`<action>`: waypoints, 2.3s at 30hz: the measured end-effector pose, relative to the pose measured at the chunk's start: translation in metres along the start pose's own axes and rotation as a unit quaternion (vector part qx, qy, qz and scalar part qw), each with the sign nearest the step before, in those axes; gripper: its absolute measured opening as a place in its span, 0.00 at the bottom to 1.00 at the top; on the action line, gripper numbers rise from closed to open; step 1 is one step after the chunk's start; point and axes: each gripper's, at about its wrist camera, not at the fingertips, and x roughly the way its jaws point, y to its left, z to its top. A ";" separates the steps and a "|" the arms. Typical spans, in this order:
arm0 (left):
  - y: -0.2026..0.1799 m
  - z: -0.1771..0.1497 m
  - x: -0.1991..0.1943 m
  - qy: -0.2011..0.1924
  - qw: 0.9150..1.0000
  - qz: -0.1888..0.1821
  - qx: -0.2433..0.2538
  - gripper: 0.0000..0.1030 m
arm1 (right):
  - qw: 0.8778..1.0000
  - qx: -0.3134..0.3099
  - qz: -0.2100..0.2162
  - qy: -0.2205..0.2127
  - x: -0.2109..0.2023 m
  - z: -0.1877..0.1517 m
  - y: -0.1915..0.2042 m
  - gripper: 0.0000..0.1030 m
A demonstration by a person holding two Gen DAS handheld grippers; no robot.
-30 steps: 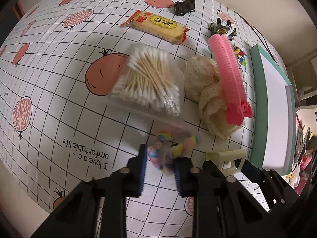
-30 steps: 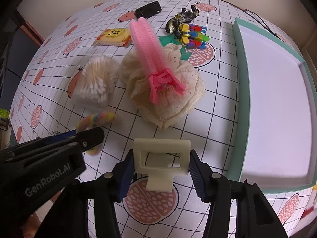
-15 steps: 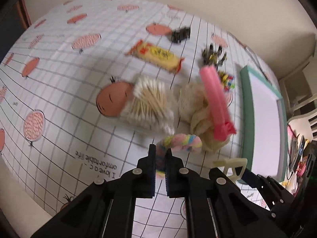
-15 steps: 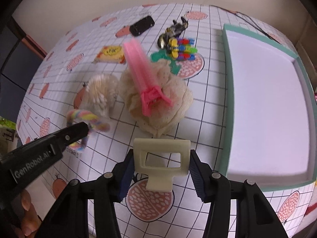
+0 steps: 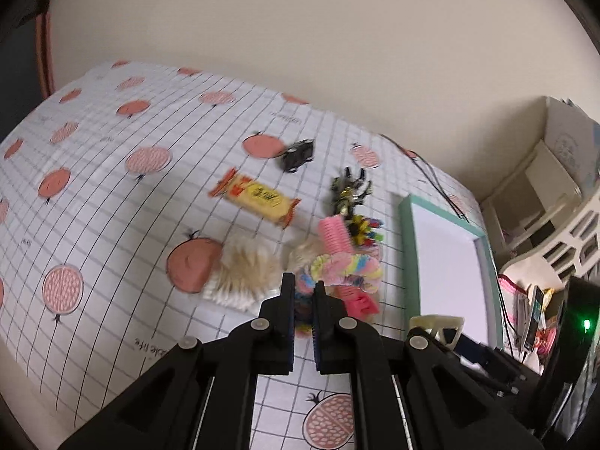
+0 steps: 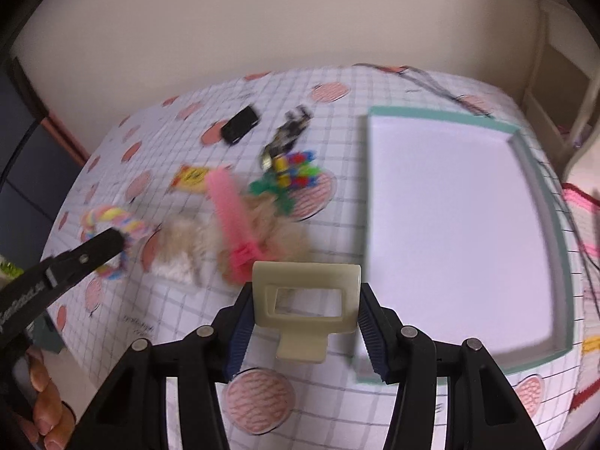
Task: Organize objects
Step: 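Carry the pipe cleaner over the tray left while right releases the clip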
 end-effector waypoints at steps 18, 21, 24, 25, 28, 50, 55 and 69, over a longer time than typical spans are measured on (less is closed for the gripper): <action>-0.104 -0.008 0.029 0.000 0.993 -0.047 0.107 0.07 | 0.993 0.064 -0.093 -0.023 0.006 0.011 -0.111 0.54; -0.127 -0.009 0.038 0.000 0.990 -0.054 0.128 0.07 | 0.992 0.075 -0.096 -0.032 0.005 0.013 -0.124 0.54; -0.144 -0.009 0.049 0.004 0.989 -0.055 0.140 0.07 | 0.991 0.087 -0.098 -0.041 0.004 0.014 -0.136 0.54; -0.149 -0.008 0.054 0.007 0.989 -0.058 0.139 0.07 | 0.990 0.090 -0.100 -0.043 0.005 0.014 -0.140 0.54; -0.162 -0.006 0.068 0.013 0.988 -0.064 0.137 0.07 | 0.989 0.098 -0.101 -0.049 0.007 0.016 -0.149 0.54; -0.184 -0.003 0.138 0.055 0.988 -0.072 0.128 0.07 | 0.989 0.069 -0.123 -0.042 0.036 0.020 -0.164 0.54; -0.184 -0.005 0.141 0.065 0.987 -0.073 0.125 0.07 | 0.989 0.065 -0.124 -0.042 0.036 0.019 -0.164 0.54; -0.176 -0.001 0.138 0.074 0.988 -0.087 0.101 0.08 | 0.990 0.059 -0.117 -0.049 0.033 0.019 -0.161 0.68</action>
